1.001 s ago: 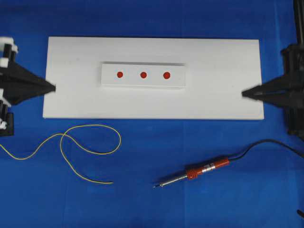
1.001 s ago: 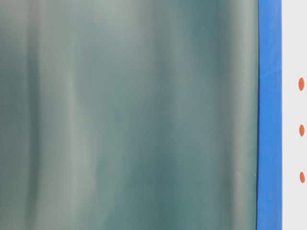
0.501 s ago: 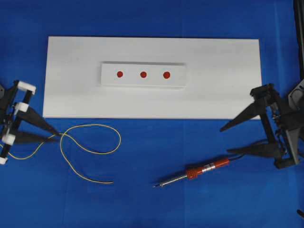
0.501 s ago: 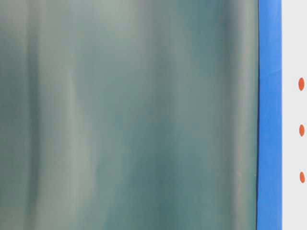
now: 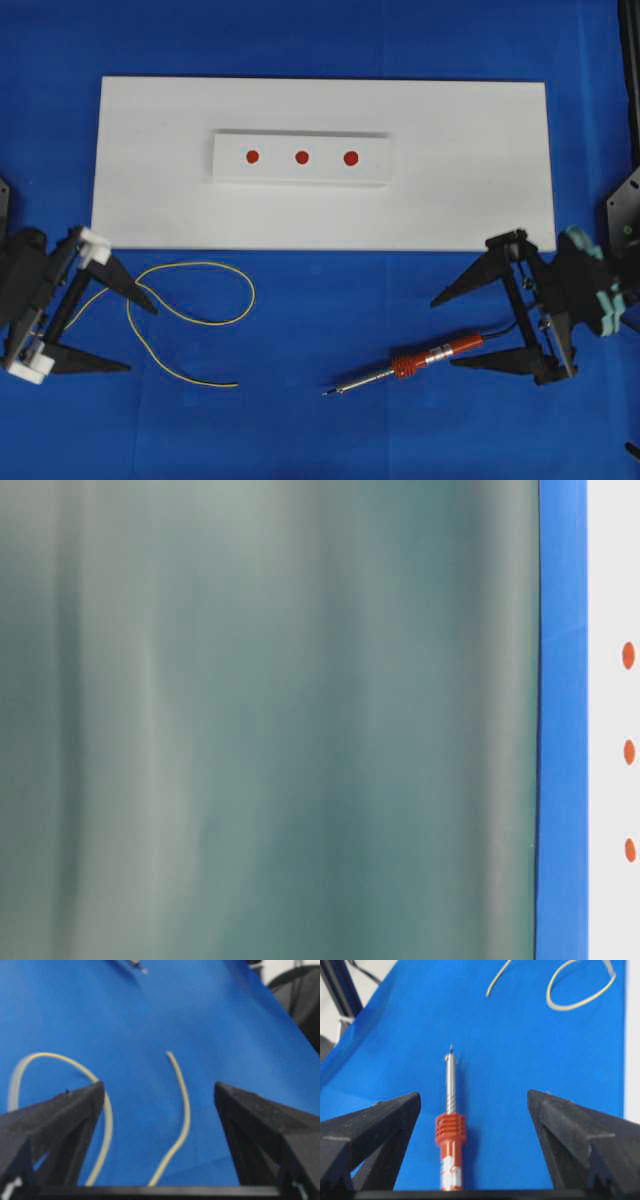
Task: Touch the tip of the soldering iron to the tip of the solder at the mark.
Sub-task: 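Lower both open grippers toward the yellow wire and red soldering iron, then close left gripper on yellow wire, right gripper on red iron handle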
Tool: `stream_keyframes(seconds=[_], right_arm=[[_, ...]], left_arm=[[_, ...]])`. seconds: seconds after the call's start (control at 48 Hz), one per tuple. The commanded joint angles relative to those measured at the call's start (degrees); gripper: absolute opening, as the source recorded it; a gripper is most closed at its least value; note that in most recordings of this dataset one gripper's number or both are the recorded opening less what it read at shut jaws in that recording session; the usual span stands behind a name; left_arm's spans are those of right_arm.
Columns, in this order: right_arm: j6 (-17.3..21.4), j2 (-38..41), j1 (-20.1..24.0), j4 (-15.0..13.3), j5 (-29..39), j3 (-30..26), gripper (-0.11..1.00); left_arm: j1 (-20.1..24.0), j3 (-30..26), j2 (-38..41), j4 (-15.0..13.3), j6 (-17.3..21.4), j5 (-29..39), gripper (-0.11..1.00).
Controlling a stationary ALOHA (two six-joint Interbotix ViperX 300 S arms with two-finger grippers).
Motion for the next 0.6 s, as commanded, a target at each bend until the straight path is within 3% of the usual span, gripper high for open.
stream_keyframes(seconds=[0.0,0.313,0.584], right_arm=[[0.3,3.5,1.6,2.3,-3.1,-0.6,0.90],[4.1,15.9,5.5,5.4,-6.2,-3.9,0.90],[6.4,24.2,6.9,6.0,-9.0,-6.8,0.90]], left_arm=[[-1.5,-0.7,4.2,0.1,-0.1,-3.3,0.85],[-3.2,-2.0,19.1,0.1,-0.2,-13.4,0.81],[-3.7,-4.9,29.4,0.1,0.0,-18.5,0.76]])
